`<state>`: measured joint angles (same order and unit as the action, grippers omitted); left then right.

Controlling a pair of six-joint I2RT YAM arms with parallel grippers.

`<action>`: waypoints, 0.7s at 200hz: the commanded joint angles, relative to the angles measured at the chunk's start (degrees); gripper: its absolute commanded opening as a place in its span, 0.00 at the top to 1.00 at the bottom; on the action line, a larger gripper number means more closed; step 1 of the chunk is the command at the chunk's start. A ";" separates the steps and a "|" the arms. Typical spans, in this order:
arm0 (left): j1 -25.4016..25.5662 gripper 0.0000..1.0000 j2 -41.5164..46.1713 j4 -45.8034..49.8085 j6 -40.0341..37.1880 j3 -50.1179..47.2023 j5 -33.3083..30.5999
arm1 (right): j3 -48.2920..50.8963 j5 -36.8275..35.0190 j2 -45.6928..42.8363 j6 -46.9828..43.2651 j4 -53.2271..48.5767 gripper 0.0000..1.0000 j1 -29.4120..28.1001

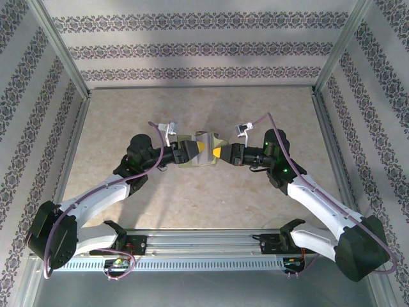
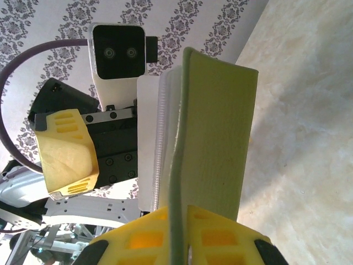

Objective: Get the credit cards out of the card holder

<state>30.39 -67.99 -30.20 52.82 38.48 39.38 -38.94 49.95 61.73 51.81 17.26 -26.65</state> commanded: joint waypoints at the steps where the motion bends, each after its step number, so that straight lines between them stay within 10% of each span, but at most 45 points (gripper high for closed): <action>1: 1.17 0.00 0.36 3.92 -3.51 1.92 -0.86 | -2.71 -0.32 0.53 -1.88 1.02 1.00 -1.18; 140: 1.95 0.07 -1.57 9.80 -6.63 4.66 -2.20 | -3.51 -0.64 1.19 -3.03 -0.29 1.00 -1.90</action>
<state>31.55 -69.08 -22.15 48.05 40.88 37.39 -39.86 49.06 62.81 50.54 15.16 -27.66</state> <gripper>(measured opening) 0.932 0.050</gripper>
